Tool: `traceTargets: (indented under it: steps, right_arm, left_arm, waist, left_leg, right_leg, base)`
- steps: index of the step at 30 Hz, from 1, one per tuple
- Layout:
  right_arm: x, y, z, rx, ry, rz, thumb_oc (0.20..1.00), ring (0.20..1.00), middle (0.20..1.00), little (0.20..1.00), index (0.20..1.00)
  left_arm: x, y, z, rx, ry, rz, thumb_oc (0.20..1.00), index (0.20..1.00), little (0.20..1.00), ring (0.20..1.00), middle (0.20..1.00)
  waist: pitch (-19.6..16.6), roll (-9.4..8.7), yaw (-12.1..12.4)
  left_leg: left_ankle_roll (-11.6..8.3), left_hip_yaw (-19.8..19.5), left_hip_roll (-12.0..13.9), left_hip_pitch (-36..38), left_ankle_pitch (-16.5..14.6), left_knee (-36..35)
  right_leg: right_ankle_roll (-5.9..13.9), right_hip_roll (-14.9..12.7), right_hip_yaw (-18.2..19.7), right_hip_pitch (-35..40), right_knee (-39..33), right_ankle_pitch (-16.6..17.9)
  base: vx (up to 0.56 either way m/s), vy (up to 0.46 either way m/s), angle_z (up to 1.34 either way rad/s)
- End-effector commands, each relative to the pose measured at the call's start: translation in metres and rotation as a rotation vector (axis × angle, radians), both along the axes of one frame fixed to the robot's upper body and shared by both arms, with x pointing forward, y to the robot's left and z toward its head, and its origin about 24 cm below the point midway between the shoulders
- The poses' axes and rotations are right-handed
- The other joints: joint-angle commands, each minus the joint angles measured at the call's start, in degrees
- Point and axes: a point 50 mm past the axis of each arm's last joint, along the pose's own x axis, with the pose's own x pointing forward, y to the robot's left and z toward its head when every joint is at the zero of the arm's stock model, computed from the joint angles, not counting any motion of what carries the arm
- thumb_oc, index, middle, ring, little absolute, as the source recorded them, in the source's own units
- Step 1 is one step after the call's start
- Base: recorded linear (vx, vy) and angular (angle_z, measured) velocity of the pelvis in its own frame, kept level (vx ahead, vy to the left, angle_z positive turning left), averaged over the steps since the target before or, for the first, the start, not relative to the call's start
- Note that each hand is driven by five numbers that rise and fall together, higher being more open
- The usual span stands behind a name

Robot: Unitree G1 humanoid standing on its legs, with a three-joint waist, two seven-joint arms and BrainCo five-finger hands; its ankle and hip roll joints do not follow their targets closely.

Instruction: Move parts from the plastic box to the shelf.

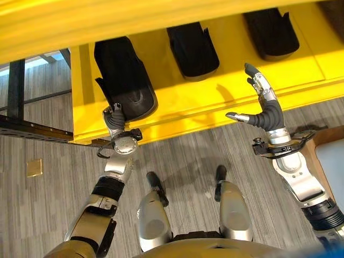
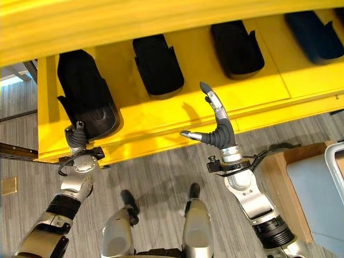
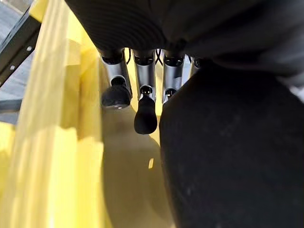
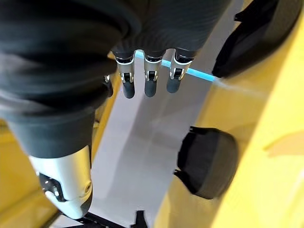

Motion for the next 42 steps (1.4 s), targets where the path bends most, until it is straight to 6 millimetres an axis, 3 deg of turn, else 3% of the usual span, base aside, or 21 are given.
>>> traceTargets:
  steps: [1, 6, 16, 27, 30, 42]
  right_arm:
    - [-0.006, -0.001, 0.027, 0.057, -0.119, 0.03, 1.0, 1.0, 1.0, 1.0, 1.0]
    - [-0.003, -0.005, 0.043, -0.011, -0.157, 0.009, 1.0, 1.0, 1.0, 1.0, 1.0]
    - [0.0, -0.012, 0.063, -0.056, -0.198, -0.025, 1.0, 1.0, 1.0, 1.0, 1.0]
    - [0.004, -0.016, 0.074, -0.077, -0.211, -0.033, 1.0, 1.0, 1.0, 1.0, 1.0]
    - [0.006, -0.019, 0.08, -0.084, -0.206, -0.046, 1.0, 1.0, 1.0, 1.0, 1.0]
    - [0.009, -0.021, 0.083, -0.091, -0.187, -0.06, 1.0, 1.0, 1.0, 1.0, 1.0]
  left_arm:
    - [0.006, 0.023, 0.025, 0.186, -0.049, 0.066, 0.2, 0.2, 0.2, 0.2, 0.2]
    - [0.009, 0.058, 0.038, 0.262, -0.005, 0.164, 0.2, 0.2, 0.2, 0.2, 0.2]
    - [0.011, 0.093, 0.061, 0.359, 0.044, 0.256, 0.2, 0.2, 0.2, 0.2, 0.2]
    - [0.024, 0.101, 0.099, 0.43, 0.025, 0.296, 0.2, 0.2, 0.2, 0.2, 0.2]
    - [0.028, 0.103, 0.125, 0.527, 0.01, 0.307, 0.2, 0.2, 0.2, 0.2, 0.2]
    - [0.029, 0.109, 0.148, 0.446, -0.036, 0.362, 0.2, 0.2, 0.2, 0.2, 0.2]
  waist:
    - [-3.45, -1.12, 0.04]
    - [-1.43, -0.4, -0.94]
    - [0.59, -0.32, -1.69]
    - [1.69, -0.35, -3.18]
    - [2.04, -0.59, -3.5]
    - [2.21, -0.76, -4.19]
  left_leg:
    - [-0.13, -4.7, -1.34, -2.71, -2.6, 4.01]
    - [0.12, -5.03, -2.07, -5.45, -3.1, 5.56]
    - [1.06, -4.34, -4.15, -7.77, -3.43, 5.59]
    - [2.08, -2.99, -5.01, -8.58, -4.51, 6.57]
    - [2.57, -1.81, -4.82, -9.34, -5.83, 8.67]
    - [3.41, -0.24, -4.85, -11.41, -8.01, 12.01]
  right_leg:
    - [-0.98, 2.33, -1.9, -0.94, 6.59, -6.1]
    - [-1.14, 1.72, -0.82, -4.9, 8.7, -6.08]
    - [-0.18, 0.8, 0.53, -9.06, 9.46, -4.86]
    - [0.6, 0.37, 2.26, -9.95, 7.29, -2.64]
    - [1.02, -0.34, 2.58, -10.4, 7.02, -1.87]
    - [1.06, -0.41, 3.78, -12.86, 8.83, -1.99]
  base:
    - [-0.07, 0.065, -0.09]
    - [-0.06, 0.107, -0.04]
    - [-0.07, 0.091, -0.03]
    - [-0.01, 0.076, -0.03]
    - [0.04, 0.111, -0.03]
    - [0.03, 0.064, -0.04]
